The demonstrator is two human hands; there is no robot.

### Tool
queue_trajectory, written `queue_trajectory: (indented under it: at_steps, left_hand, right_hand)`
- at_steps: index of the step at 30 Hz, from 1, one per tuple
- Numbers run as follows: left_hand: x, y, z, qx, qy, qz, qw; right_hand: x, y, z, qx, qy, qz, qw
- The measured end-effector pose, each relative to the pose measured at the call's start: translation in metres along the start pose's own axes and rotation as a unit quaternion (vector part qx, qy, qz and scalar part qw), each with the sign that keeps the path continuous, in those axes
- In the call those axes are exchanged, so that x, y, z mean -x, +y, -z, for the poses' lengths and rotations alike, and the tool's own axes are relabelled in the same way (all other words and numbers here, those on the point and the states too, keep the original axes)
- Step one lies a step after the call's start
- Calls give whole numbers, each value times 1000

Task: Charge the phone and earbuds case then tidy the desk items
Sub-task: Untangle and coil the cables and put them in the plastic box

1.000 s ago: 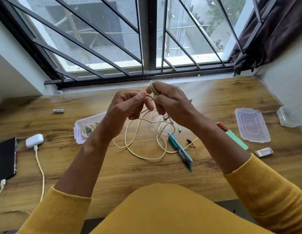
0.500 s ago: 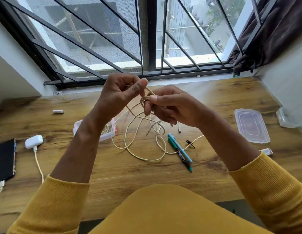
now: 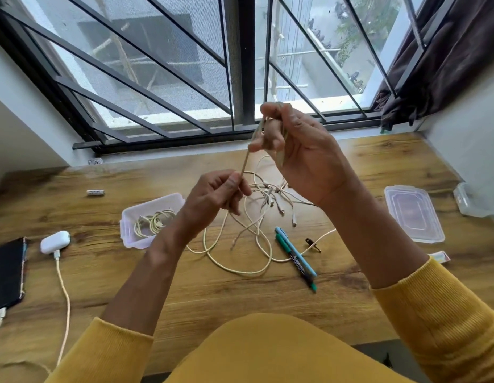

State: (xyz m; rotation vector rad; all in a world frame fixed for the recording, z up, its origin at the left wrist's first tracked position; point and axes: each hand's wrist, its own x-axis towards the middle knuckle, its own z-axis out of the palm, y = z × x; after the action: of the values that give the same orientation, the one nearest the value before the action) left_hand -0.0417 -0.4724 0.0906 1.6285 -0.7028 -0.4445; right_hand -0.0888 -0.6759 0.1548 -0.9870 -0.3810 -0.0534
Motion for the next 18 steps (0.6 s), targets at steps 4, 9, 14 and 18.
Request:
queue_trajectory:
  at_steps: [4,9,14,18]
  left_hand:
    - [3,-6,-16,-14,-52,-3,999]
    - [7,3,-20,-51,-75,-24,996]
    - [6,28,-7,-112,-55,-37,991]
    - [5,39,10,-253,-47,-55,965]
  right_hand:
    - [-1,4,0,-31,27,6,999]
    - [0,11,1,47,45,-10,998]
    - [4,20,2,241,47,-34,969]
    - [9,24,2,305,24,-76,949]
